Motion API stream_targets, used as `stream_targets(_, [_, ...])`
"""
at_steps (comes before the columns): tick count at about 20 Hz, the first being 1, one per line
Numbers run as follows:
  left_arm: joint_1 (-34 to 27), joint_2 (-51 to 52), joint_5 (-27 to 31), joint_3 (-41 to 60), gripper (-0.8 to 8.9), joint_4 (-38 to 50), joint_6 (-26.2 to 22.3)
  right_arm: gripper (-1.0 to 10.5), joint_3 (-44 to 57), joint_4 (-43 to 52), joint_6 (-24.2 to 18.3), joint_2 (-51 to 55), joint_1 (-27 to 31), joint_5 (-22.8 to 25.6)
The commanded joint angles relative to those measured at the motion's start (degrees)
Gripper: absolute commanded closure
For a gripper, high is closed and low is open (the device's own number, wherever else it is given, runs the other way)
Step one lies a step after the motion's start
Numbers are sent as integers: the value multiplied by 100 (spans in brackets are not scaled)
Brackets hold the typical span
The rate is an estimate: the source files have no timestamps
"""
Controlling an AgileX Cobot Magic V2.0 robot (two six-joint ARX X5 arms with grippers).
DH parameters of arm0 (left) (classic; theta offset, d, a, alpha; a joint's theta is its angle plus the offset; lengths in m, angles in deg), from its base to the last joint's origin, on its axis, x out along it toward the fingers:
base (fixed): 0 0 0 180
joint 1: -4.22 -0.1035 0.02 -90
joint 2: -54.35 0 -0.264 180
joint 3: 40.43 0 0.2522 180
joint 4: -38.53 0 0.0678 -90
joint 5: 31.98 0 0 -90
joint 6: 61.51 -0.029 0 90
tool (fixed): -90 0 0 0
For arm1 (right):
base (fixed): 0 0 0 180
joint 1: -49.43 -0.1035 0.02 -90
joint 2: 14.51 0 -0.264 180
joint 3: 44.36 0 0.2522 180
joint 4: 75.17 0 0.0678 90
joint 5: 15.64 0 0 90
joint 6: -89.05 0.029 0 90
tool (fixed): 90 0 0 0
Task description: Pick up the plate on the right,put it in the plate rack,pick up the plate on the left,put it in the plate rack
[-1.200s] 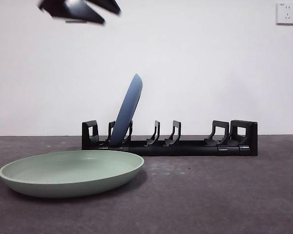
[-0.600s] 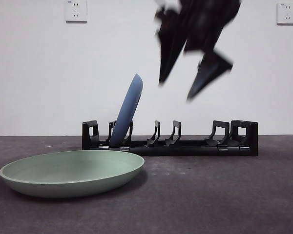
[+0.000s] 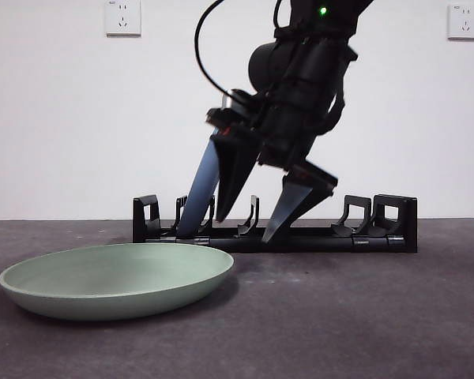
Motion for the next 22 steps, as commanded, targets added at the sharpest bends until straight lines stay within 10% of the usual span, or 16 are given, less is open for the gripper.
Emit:
stream_targets(1, [44, -44, -2, -9, 494, 76, -114, 604, 223, 293, 256, -77, -79, 13])
stream_targets(22, [249, -153, -4, -9, 494, 262, -149, 727, 898, 1235, 678, -79, -195, -4])
